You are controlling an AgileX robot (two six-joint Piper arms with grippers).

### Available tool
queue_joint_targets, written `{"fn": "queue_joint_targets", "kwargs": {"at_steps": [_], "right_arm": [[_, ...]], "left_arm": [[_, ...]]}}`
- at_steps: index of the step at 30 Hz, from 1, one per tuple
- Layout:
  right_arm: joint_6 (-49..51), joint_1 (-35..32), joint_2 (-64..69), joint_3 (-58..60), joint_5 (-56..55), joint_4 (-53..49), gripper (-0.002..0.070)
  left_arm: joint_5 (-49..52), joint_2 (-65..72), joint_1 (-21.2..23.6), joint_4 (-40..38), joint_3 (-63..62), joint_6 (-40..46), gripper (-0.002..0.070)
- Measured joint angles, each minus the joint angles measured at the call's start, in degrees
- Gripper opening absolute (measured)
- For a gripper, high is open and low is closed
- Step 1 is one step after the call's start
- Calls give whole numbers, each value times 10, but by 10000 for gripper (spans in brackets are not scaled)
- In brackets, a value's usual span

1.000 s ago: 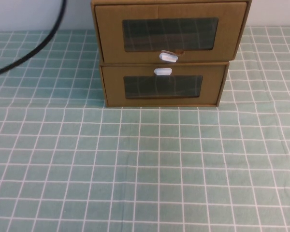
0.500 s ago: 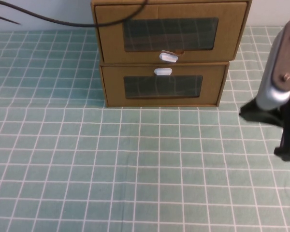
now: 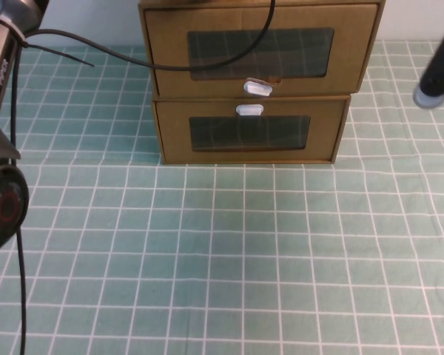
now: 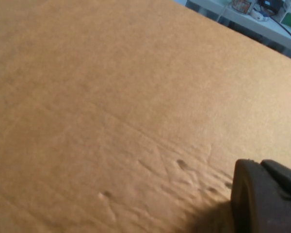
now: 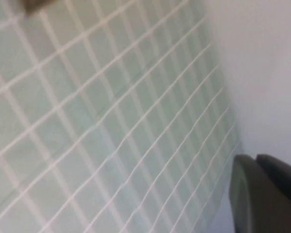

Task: Open the shoe box
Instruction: 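Pull the top drawer of the cardboard box fully open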

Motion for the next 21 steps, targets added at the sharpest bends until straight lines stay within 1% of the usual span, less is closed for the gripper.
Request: {"fn": "queue_joint_targets", "kwargs": {"at_steps": [4,8,11,15,18,21], "right_arm": [[13,32,3,0,-92,-75,-14],[34,112,19,0,-112,-198,-13],[109,180,39,0,-92,-303,-13],[279,261,81,0,-31,-451,-14],[374,287,122,1,-2,-532,-14],[425,292,170,1,2,-558,-13]], "left_arm": [[4,0,0,0,0,-13,-5],[5,0,0,0,0,-22,-5],[5,0,-1,0,0,-24,-5],[5,0,-3,0,0,-27,-5],[5,0,-4,0,0,-31,-5],[5,0,-4,0,0,-38,-5]]}}
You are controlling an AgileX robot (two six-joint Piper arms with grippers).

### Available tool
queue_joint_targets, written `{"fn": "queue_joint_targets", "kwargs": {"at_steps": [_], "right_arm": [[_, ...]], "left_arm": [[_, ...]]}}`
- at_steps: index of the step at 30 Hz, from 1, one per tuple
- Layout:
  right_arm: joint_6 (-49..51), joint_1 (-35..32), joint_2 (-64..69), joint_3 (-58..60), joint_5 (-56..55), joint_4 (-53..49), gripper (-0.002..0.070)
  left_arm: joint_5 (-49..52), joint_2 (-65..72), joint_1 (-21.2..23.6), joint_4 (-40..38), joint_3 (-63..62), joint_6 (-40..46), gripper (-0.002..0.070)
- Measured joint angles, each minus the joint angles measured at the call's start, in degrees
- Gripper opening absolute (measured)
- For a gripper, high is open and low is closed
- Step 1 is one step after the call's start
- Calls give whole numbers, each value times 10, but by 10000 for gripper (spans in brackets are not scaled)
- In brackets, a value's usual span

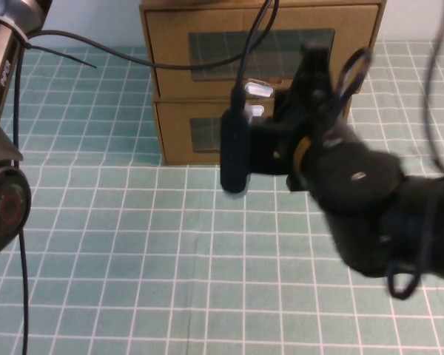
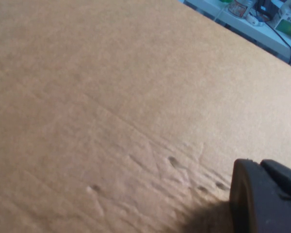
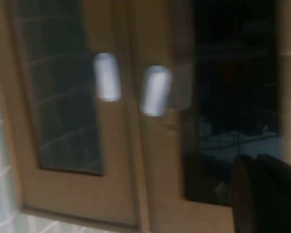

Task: Open the shoe box
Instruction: 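Pull the top drawer of the cardboard box fully open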

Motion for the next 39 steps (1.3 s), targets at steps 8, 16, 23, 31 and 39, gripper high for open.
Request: {"fn": "queue_joint_targets", "kwargs": {"at_steps": [8,16,23,31,39], "right_arm": [[37,1,98,-1,52,-4,-12],[108,-8,115,-57,23,-5,111],[113,-47,133,-104,-25,-8,238],[113,-71,179,-145,-41,-10,284],[115,-87,225,-190,-45,-10,285]], "left_arm": [[0,0,-1,0,0,-8,-5],[0,0,-1,-2,0,-11,-5],[0,0,-1,-2,0,-12,-5],[0,0,-1,-3,0,-13,-5],[0,0,-1,-3,0,-13,-5]]}}
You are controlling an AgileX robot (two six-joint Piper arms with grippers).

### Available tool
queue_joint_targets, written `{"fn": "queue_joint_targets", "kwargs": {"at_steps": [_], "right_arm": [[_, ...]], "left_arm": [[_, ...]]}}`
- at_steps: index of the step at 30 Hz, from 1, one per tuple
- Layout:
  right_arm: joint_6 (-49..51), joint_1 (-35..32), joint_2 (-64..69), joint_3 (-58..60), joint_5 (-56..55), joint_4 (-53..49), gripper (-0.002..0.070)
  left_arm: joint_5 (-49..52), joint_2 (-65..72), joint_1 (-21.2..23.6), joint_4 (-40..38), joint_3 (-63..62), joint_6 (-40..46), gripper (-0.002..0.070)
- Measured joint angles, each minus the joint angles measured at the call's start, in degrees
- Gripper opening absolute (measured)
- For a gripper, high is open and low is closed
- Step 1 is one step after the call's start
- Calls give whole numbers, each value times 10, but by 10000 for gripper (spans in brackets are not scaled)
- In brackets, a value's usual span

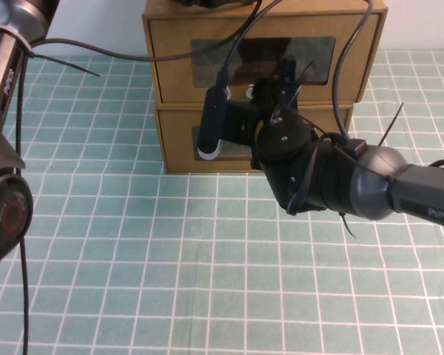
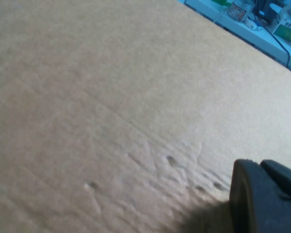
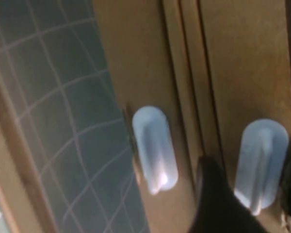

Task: Open the shoe box
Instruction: 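Pull the top drawer of the cardboard box fully open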

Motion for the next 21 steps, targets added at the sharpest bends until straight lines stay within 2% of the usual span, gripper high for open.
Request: {"fn": "queue_joint_targets", "kwargs": {"at_steps": [5,9,15,21], "right_arm": [[1,-3,15,-23,-4,15,265],[5,-3,16,-31,4,18,118],[9,-5,21,-34,10,11,121],[7,8,22,-35,39,25,121]], "left_arm": [[0,0,0,0,0,0,-5],[3,0,0,0,0,0,-5],[4,0,0,3,0,-13,-5],[4,-2,-5,40,-3,-54,-6]]}}
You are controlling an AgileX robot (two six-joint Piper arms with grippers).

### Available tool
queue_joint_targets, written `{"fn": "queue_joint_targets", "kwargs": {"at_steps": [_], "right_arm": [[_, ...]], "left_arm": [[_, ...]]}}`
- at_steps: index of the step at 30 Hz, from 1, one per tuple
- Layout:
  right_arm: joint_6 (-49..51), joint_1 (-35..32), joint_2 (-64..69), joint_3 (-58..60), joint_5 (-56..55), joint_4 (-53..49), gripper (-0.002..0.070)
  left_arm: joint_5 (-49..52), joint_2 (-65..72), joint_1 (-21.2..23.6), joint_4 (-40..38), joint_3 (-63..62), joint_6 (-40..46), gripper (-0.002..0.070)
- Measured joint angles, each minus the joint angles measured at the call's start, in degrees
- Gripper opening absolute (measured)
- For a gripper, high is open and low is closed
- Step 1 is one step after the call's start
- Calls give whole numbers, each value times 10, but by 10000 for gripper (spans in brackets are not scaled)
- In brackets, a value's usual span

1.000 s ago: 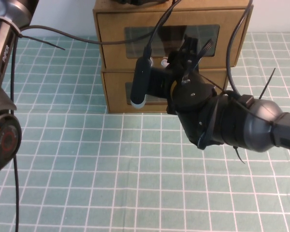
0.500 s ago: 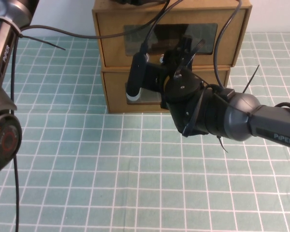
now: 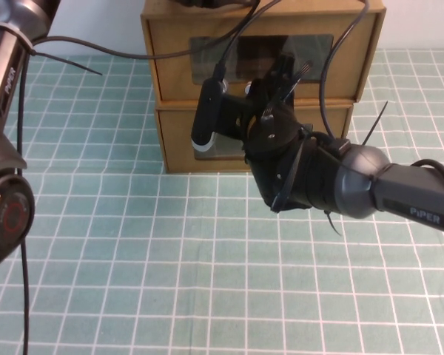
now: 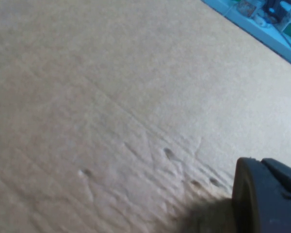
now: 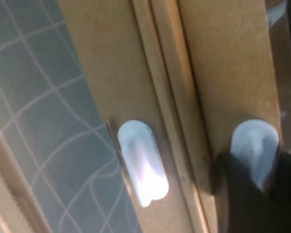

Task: Open the shoe box
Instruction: 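Pull the top drawer of the cardboard box fully open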

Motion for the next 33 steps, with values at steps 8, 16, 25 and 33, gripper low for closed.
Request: {"fn": "queue_joint_targets", "kwargs": {"at_steps": [8,16,25,33], "right_arm": [[-1,19,-17,20,18,21,115],[24,50,-87,123,16,29,111],[45,156,-197,283,45,99,108],[95,185,-215,315,59,104,108]], "left_arm": [[0,-6,-2,41,-2,-17,-6],[1,-7,-3,51,-2,-17,-6],[3,-8,-4,55,-2,-18,-6],[3,-8,-4,55,-2,-20,-6]]}}
